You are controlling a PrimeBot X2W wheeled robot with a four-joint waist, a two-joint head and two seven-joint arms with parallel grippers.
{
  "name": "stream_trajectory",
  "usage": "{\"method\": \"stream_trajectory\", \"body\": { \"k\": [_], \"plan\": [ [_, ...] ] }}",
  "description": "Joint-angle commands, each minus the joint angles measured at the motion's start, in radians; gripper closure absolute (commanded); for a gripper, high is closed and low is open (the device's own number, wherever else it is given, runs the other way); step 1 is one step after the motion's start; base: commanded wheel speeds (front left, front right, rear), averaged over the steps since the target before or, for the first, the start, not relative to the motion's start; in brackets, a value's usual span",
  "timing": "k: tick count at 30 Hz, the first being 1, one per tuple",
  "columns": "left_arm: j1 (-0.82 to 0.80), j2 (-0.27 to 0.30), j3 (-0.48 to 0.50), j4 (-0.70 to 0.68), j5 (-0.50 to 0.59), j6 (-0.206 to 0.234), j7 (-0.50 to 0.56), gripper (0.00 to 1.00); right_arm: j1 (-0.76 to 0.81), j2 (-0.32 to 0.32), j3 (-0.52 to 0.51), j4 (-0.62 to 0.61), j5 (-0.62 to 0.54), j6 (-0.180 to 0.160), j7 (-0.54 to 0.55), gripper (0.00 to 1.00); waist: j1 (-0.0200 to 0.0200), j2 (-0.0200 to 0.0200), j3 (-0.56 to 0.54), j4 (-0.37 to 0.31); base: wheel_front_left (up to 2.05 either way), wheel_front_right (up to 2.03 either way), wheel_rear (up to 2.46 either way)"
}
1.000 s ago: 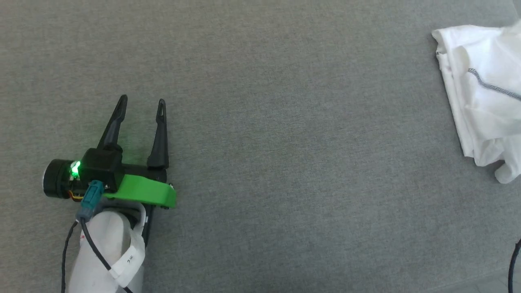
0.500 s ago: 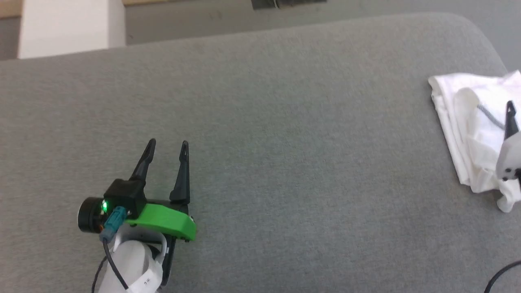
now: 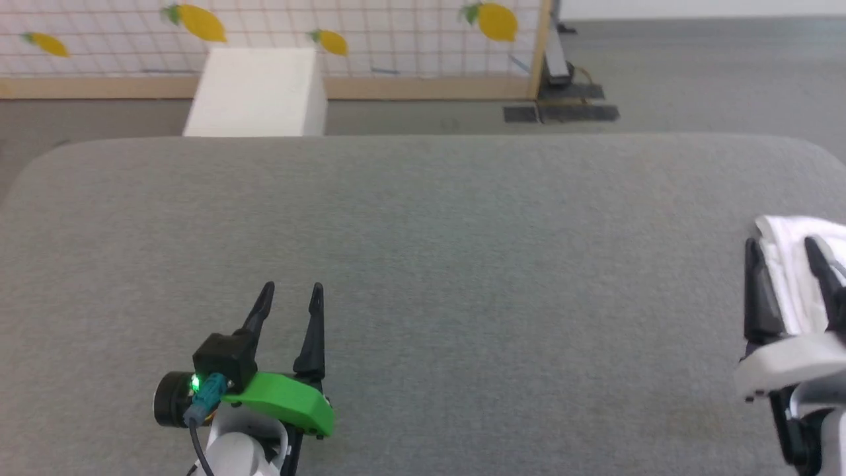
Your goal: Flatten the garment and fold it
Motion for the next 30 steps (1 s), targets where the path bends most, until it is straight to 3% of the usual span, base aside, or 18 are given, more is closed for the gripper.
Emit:
{"method": "stream_trajectory", "body": {
  "k": [1,10,27,28,30],
  "plan": [
    [0.011,-0.003,-0.001,0.006,-0.011,-0.001,-0.004,0.0,0.026,0.009,0.008,-0.021,0.013,-0.002,-0.011,0.0,0.0001,0.0,-0.07,0.081,0.0,0.0,0.0],
    [0.028,-0.008,-0.029,0.034,-0.016,-0.005,-0.004,0.0,0.166,0.059,0.096,-0.045,0.044,-0.002,-0.069,0.0,0.0001,0.0,-0.097,0.128,0.0,0.0,0.0],
    [0.024,-0.01,-0.043,0.062,-0.03,0.0,-0.005,0.0,0.195,0.063,0.11,0.0,0.099,-0.002,-0.091,0.0,0.0001,0.0,-0.086,0.109,0.0,0.0,0.0],
    [0.021,-0.006,-0.041,0.058,-0.028,-0.003,0.0,1.0,0.186,0.062,0.108,-0.003,0.091,0.0,-0.084,1.0,0.0001,0.0,-0.086,0.109,0.0,0.0,0.0],
    [0.021,-0.006,-0.041,0.057,-0.028,-0.003,0.001,1.0,0.186,0.062,0.108,-0.003,0.091,0.0,-0.083,1.0,0.0001,0.0,-0.086,0.109,0.0,0.0,0.0]
  ]
}}
